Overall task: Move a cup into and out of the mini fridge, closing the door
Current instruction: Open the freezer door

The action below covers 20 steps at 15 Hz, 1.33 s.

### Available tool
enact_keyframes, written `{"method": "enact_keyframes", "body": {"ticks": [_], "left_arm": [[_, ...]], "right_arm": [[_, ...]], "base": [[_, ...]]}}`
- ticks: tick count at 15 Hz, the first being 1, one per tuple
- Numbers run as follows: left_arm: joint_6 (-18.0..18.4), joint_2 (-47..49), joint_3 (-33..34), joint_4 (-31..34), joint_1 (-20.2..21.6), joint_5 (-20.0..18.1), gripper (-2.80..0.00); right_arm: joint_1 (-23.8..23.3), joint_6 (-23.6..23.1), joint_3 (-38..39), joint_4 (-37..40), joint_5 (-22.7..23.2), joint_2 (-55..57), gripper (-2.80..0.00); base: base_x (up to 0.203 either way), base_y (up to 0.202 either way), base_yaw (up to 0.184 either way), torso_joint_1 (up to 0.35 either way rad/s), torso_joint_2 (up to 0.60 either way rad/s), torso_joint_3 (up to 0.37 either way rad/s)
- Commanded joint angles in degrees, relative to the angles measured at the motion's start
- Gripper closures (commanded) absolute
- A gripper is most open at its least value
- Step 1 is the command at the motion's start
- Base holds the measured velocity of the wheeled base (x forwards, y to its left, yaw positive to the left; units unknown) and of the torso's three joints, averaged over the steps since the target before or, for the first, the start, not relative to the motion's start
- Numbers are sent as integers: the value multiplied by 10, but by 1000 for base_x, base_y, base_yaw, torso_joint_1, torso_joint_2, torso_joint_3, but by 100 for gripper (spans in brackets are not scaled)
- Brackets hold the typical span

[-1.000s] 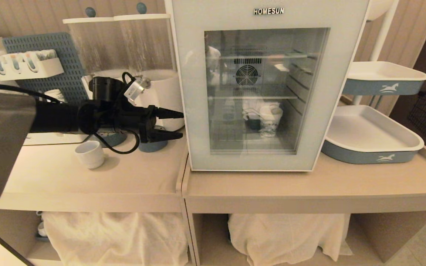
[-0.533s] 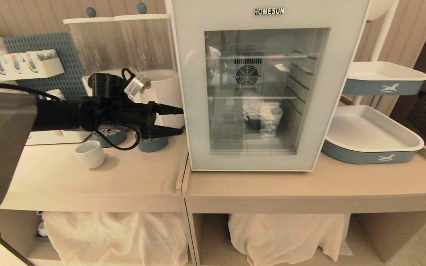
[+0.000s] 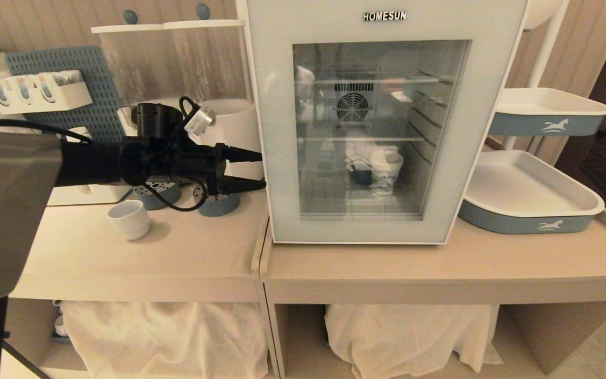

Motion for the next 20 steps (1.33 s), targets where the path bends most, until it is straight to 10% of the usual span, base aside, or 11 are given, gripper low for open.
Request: {"method": "enact_keyframes", "body": {"ticks": [1, 20], "left_arm": [[2, 0, -1, 0, -6, -6, -280], [-21, -132, 148, 0, -16, -30, -280]], "right_arm": [[0, 0, 9, 0, 0, 0, 0], [0, -1, 9, -1, 0, 0, 0]], "base": [[0, 0, 0, 0, 0, 0], [0, 0, 0, 0, 0, 0]]}}
